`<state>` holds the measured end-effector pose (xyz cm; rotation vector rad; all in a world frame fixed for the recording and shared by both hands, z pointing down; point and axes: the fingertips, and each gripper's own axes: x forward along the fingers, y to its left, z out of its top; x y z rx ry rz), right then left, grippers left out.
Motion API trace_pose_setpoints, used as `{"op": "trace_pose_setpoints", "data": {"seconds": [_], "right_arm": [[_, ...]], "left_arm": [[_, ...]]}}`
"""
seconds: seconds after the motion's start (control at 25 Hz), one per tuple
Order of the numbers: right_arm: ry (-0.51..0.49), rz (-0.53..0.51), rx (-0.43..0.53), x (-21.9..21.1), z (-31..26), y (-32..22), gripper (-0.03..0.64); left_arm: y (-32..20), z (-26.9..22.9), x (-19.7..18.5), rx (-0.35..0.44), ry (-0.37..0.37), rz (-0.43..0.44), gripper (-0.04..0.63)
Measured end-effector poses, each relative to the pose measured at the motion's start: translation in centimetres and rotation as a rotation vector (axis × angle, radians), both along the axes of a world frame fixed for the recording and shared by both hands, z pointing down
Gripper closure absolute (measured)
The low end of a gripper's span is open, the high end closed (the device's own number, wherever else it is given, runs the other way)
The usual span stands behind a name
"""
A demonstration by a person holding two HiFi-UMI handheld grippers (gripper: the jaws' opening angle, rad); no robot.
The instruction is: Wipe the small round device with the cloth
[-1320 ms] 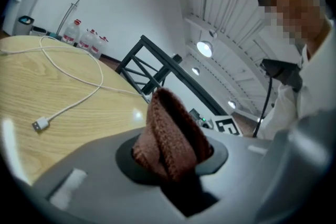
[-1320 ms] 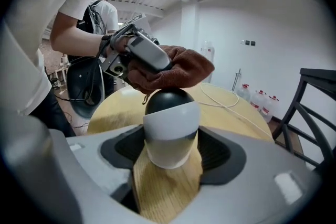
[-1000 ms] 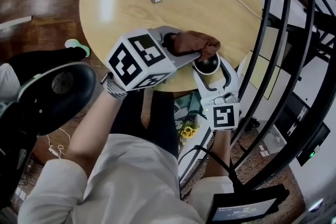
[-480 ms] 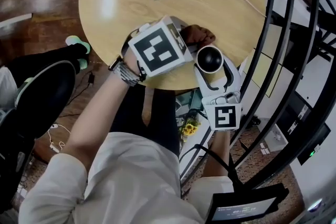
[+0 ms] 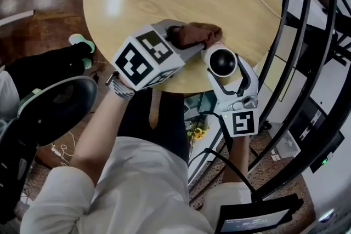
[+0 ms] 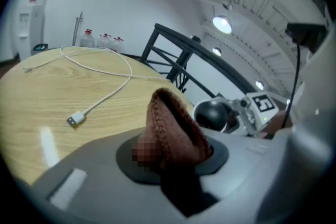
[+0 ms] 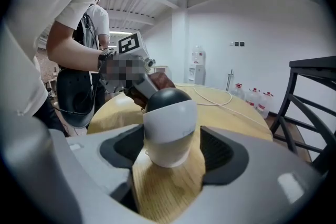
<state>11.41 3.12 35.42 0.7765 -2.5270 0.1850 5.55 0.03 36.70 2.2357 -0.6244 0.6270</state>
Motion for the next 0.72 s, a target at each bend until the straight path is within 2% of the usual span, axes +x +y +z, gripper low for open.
{"op": "trace_pose_setpoints", "data": {"seconds": [0.12, 0.24, 0.32, 0.48, 0.56, 0.72], "right_arm": [[0.084, -0.182, 0.027, 0.0, 0.7, 0.3, 0.258], [0.135, -0.325, 0.028, -0.7, 1.4, 0.2, 0.249], [0.138, -0.376, 0.021, -1.2, 1.7, -0.3, 0.249], [0.140, -0.425, 0.000, -1.7, 2.1, -0.5, 0.258], [0.132, -0.395, 0.008, -1.7, 2.0, -0.5, 0.259], [0.098, -0.255, 0.010, -1.8, 1.5, -0.7, 0.261]], "left_arm": [[0.2, -2.9, -1.3, -0.045, 0.165, -0.062, 0.472], [0.7, -4.9, -1.3, -0.097, 0.267, -0.008, 0.472], [0.7, -5.4, -1.1, -0.100, 0.280, 0.014, 0.472], [1.3, -4.9, -0.7, -0.108, 0.247, 0.038, 0.472], [1.8, -4.9, -0.1, -0.121, 0.251, 0.050, 0.472], [1.9, -5.2, 0.4, -0.119, 0.217, 0.062, 0.472]]}}
